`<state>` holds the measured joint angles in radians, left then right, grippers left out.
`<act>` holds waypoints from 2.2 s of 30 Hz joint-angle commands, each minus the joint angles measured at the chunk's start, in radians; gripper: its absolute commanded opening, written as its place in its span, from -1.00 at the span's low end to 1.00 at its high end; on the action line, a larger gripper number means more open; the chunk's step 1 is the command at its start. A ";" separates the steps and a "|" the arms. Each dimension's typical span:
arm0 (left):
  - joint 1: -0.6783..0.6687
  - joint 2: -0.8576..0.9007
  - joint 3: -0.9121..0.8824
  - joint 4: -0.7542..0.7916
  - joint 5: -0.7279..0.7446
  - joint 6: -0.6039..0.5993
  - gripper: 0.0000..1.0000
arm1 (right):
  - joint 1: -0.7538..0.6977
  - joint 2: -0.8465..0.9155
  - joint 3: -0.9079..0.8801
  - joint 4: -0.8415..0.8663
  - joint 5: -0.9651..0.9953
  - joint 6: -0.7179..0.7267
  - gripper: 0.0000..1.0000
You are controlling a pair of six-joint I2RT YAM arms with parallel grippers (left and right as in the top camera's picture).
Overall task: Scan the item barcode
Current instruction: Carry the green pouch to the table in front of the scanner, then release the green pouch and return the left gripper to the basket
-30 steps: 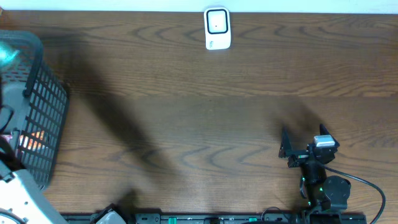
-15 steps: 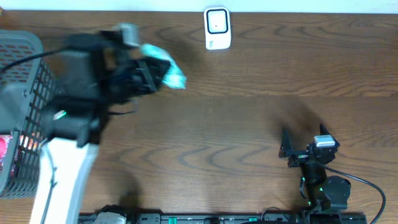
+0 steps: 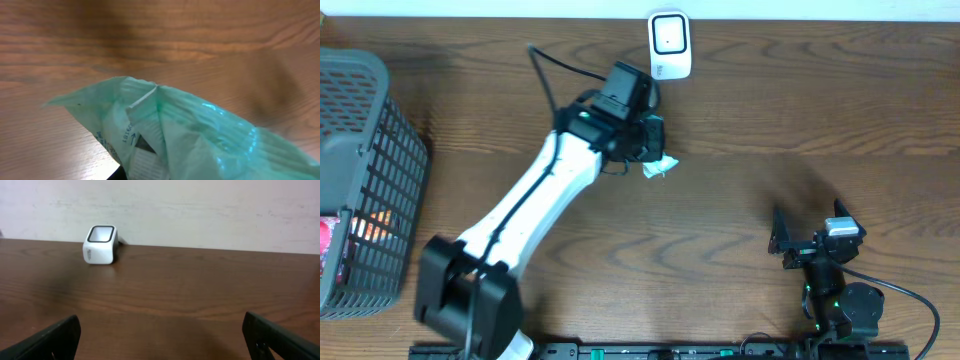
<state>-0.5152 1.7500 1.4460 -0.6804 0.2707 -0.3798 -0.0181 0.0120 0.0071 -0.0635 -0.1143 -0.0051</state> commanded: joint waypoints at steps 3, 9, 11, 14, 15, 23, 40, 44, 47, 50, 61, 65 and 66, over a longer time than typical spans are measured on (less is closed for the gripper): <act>-0.089 0.093 0.000 0.039 -0.015 0.021 -0.85 | 0.006 -0.005 -0.001 -0.004 0.004 -0.007 0.99; -0.142 0.179 -0.001 0.077 -0.034 0.021 -0.41 | 0.006 -0.005 -0.001 -0.005 0.004 -0.007 0.99; -0.144 0.208 -0.001 0.089 -0.034 0.021 -0.42 | 0.006 -0.005 -0.001 -0.005 0.004 -0.007 0.99; -0.143 0.212 0.000 0.088 -0.033 0.021 -0.25 | 0.006 -0.005 -0.001 -0.004 0.004 -0.007 0.99; -0.142 0.207 0.002 0.087 -0.032 0.021 -0.24 | 0.006 -0.005 -0.001 -0.005 0.004 -0.007 0.99; -0.046 -0.034 0.058 0.080 -0.022 0.021 0.16 | 0.006 -0.005 -0.001 -0.005 0.004 -0.007 0.99; 0.974 -0.696 0.068 0.023 -0.169 0.039 0.37 | 0.006 -0.005 -0.001 -0.005 0.004 -0.007 0.99; 1.070 -0.673 0.067 -0.013 -0.373 0.039 0.63 | 0.006 -0.005 -0.001 -0.004 0.004 -0.007 0.98; 1.104 -0.636 0.067 -0.073 -0.573 0.040 0.68 | 0.006 -0.005 -0.001 -0.005 0.004 -0.007 0.99; 1.138 -0.584 0.067 -0.142 -0.762 0.097 0.78 | 0.006 -0.005 -0.001 -0.005 0.004 -0.007 0.99; 1.228 -0.375 0.045 -0.195 -0.780 0.121 0.96 | 0.006 -0.005 -0.001 -0.005 0.004 -0.007 0.99; 1.328 -0.305 0.045 -0.249 -0.689 0.121 0.96 | 0.006 -0.005 -0.001 -0.005 0.004 -0.007 0.99; 1.347 -0.288 0.045 -0.269 -0.663 0.121 0.96 | 0.006 -0.005 -0.001 -0.005 0.004 -0.007 0.99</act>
<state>0.7681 1.4109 1.4982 -0.9112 -0.4671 -0.2684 -0.0181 0.0120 0.0071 -0.0635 -0.1120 -0.0051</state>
